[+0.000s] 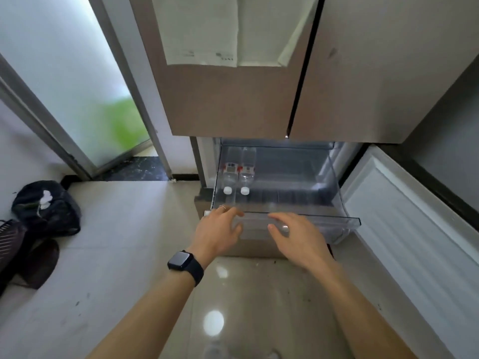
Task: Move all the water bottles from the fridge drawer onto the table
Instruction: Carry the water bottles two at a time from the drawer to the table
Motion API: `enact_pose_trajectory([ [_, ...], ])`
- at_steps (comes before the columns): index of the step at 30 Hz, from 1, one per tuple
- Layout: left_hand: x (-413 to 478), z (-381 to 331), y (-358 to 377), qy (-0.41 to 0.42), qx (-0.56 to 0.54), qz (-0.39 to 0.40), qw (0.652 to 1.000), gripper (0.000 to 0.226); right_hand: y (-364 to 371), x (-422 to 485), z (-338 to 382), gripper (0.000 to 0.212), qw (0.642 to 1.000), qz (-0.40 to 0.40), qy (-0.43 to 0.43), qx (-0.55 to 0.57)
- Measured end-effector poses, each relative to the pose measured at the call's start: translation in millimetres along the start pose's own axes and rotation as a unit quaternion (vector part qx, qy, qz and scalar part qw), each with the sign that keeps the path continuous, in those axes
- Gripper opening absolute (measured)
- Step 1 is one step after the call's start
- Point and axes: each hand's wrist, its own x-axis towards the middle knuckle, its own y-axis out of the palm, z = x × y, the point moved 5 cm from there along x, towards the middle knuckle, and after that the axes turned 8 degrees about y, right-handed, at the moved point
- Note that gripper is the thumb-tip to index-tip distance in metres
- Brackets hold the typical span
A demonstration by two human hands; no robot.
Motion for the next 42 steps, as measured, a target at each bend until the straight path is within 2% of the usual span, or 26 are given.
enact_pose_trajectory([
  [4, 43, 15, 13, -0.039, 0.000, 0.020, 0.999, 0.036, 10, 65, -3, 0.038, 0.999, 0.030, -0.025, -0.009],
  [8, 98, 33, 24, -0.077, -0.025, 0.047, 0.996, 0.038, 31, 133, -3, 0.035, 0.997, 0.068, 0.003, -0.022],
  [11, 142, 59, 39, -0.128, -0.114, 0.072, 0.983, 0.043, 51, 181, -7, 0.034, 0.994, 0.095, 0.046, 0.002],
  [15, 187, 87, 66, -0.235, -0.255, 0.069, 0.935, 0.062, 77, 232, -10, 0.032, 0.978, 0.128, 0.129, 0.098],
  [19, 208, 103, 88, -0.314, -0.334, 0.059, 0.887, 0.077, 104, 271, -11, 0.014, 0.933, 0.140, 0.215, 0.251],
  [21, 214, 107, 95, -0.341, -0.373, 0.033, 0.862, 0.076, 118, 285, -13, 0.016, 0.894, 0.142, 0.268, 0.330],
  [24, 221, 110, 105, -0.371, -0.410, -0.018, 0.833, 0.078, 136, 293, -12, 0.025, 0.838, 0.194, 0.319, 0.397],
  [26, 222, 112, 108, -0.373, -0.413, -0.041, 0.829, 0.080, 143, 294, -14, 0.029, 0.811, 0.219, 0.340, 0.424],
  [29, 222, 111, 113, -0.378, -0.447, -0.045, 0.810, 0.085, 146, 290, -27, 0.044, 0.797, 0.222, 0.356, 0.434],
  [34, 221, 103, 121, -0.395, -0.557, -0.037, 0.729, 0.080, 136, 276, -49, 0.044, 0.761, 0.215, 0.401, 0.463],
  [36, 220, 95, 122, -0.383, -0.548, 0.000, 0.744, 0.082, 125, 270, -50, 0.045, 0.774, 0.224, 0.383, 0.451],
  [40, 216, 79, 107, -0.336, -0.481, 0.023, 0.810, 0.090, 85, 255, -52, 0.067, 0.833, 0.187, 0.374, 0.361],
  [42, 210, 78, 94, -0.322, -0.427, 0.030, 0.845, 0.095, 59, 244, -57, 0.064, 0.866, 0.167, 0.352, 0.314],
])
